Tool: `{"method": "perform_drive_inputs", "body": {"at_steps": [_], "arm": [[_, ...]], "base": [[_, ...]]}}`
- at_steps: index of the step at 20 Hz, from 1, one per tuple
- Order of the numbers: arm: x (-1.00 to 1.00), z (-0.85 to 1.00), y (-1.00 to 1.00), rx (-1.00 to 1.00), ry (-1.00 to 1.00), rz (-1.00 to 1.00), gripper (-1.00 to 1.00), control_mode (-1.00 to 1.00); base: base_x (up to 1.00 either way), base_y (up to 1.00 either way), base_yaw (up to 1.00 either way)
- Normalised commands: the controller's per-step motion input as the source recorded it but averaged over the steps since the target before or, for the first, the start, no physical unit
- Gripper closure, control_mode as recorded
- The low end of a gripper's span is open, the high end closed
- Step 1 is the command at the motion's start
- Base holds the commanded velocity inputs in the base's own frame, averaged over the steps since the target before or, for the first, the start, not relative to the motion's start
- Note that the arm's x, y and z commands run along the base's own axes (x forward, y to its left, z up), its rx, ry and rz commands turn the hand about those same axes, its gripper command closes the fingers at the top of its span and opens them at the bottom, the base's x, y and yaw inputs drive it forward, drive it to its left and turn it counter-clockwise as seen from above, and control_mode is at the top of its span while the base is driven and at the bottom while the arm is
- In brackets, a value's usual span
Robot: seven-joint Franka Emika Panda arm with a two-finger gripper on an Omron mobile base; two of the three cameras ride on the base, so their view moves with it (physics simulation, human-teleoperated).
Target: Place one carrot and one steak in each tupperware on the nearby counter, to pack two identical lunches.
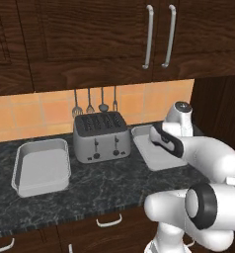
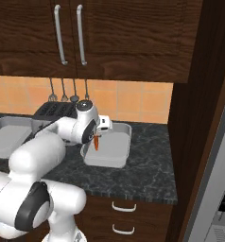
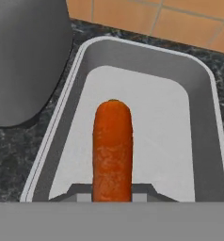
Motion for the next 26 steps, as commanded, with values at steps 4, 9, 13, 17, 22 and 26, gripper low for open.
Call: {"method": "perform_drive_inputs", "body": {"at_steps": [4, 9, 13, 17, 22, 26], "arm": [[0.51, -0.48, -0.18, 0.0, 0.0, 0.0, 1.0, -1.0], [0.52, -0.45, -0.05, 0.0, 0.0, 0.0, -1.0, -1.0], [0.57, -0.46, 0.0, 0.0, 0.0, 0.0, -1.0, -1.0], [0.52, -0.32, 0.0, 0.0, 0.0, 0.0, -1.0, -1.0], [-0.56, 0.65, 0.01, 0.0, -0.02, 0.0, -1.0, -1.0], [-1.0, 0.86, 0.33, -0.03, -0.26, 0.0, -1.0, -1.0]], "base": [[0.0, 0.0, 0.0], [0.0, 0.0, 0.0], [0.0, 0.0, 0.0], [0.0, 0.0, 0.0], [0.0, 0.0, 0.0], [0.0, 0.0, 0.0]]}}
